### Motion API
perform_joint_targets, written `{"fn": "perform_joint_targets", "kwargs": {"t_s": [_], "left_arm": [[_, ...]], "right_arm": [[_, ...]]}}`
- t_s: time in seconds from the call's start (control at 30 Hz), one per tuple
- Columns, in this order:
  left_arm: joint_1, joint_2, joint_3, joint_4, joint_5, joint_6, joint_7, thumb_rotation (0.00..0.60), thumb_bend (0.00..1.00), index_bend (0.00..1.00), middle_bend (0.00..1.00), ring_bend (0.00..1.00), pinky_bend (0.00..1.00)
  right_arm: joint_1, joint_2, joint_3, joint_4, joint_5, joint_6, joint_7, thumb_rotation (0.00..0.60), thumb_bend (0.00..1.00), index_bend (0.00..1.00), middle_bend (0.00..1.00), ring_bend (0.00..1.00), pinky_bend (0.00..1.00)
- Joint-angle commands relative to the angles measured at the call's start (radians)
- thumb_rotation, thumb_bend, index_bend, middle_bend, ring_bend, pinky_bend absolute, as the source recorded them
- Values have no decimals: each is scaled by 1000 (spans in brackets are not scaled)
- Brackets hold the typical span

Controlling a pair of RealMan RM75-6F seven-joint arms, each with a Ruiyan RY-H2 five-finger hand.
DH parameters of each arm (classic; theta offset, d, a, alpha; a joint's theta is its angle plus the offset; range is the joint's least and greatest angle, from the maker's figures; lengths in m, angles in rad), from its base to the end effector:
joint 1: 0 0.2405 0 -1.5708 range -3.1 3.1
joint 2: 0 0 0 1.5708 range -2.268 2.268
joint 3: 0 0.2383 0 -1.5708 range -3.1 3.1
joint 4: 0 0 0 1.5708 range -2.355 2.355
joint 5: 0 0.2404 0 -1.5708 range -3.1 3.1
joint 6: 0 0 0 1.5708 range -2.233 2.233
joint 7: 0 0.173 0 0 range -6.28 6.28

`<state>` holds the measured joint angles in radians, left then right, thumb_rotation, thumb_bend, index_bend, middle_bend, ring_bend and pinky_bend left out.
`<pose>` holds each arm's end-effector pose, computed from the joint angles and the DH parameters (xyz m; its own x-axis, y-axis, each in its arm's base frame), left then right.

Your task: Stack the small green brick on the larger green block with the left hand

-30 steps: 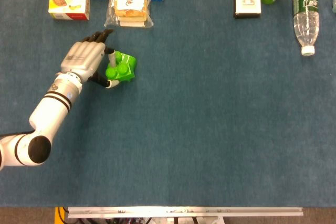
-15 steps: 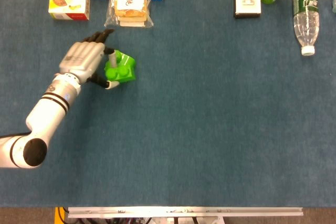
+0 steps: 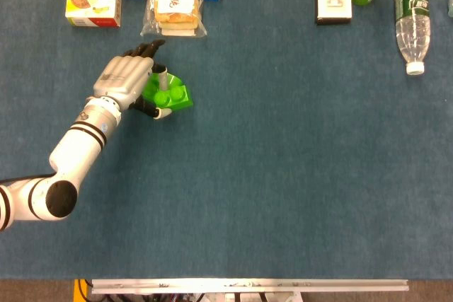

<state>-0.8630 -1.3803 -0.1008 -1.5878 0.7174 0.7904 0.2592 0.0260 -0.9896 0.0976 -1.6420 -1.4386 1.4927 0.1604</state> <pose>-0.1620 0.3692 -0.0453 0.2963 0.5281 0.7958 0.9551 -0.1568 -0.2515 -0.3280 -0.2036 0.1758 0.3327 0.0481 0.9418 -0.9401 0.0951 0.3272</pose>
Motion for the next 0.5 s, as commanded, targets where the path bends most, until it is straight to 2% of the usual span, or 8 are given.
{"fn": "perform_joint_targets", "kwargs": {"t_s": [0.03, 0.5], "left_arm": [[-1, -3, 3, 9, -9, -3, 2, 600, 194, 619, 5, 0, 121], [30, 35, 11, 28, -3, -10, -33, 600, 195, 620, 5, 0, 121]], "right_arm": [[-1, 0, 0, 0, 0, 1, 0, 600, 185, 283, 344, 271, 451], [1, -2, -1, 0, 1, -3, -6, 600, 185, 283, 344, 271, 451]]}}
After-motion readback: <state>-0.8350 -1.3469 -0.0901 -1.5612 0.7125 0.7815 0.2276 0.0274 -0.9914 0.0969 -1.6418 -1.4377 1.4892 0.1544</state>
